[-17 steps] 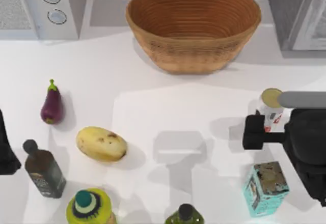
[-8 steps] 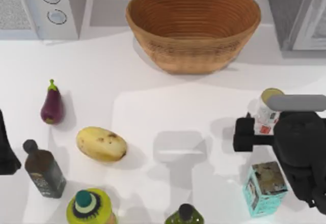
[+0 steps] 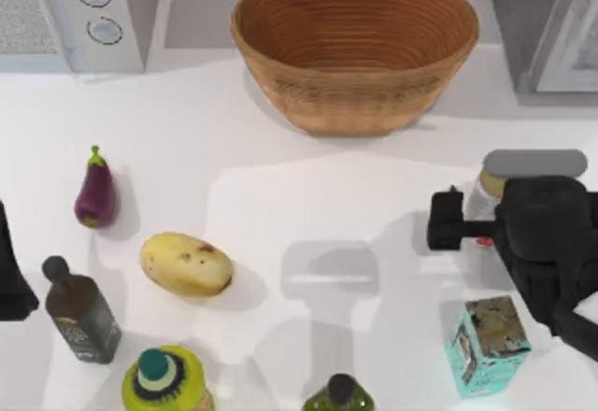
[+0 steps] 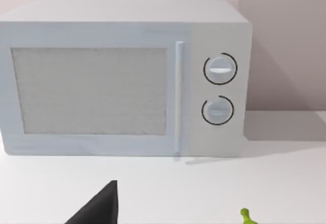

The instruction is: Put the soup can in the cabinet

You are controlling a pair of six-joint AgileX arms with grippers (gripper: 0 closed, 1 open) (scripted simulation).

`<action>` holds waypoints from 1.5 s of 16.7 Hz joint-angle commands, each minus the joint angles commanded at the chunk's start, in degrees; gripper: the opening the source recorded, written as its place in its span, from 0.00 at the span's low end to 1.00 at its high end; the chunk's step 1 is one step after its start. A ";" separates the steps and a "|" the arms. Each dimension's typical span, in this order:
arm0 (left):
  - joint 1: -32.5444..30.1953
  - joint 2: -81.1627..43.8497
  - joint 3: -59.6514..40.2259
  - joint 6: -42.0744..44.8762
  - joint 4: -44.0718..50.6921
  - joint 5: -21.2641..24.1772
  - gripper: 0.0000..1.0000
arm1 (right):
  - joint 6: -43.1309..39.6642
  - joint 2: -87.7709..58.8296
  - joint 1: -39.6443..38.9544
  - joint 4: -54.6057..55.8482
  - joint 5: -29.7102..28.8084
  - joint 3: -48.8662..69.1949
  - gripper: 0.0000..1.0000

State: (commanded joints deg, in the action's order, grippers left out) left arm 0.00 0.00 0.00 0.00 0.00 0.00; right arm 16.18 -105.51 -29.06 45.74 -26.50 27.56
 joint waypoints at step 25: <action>0.00 0.00 0.00 0.00 0.00 0.00 1.00 | 0.80 -3.10 -1.40 0.93 -1.18 1.76 0.00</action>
State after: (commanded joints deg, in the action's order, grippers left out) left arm 0.00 0.00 0.00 0.00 0.00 0.00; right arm 16.98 -108.61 -30.46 46.67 -27.68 29.32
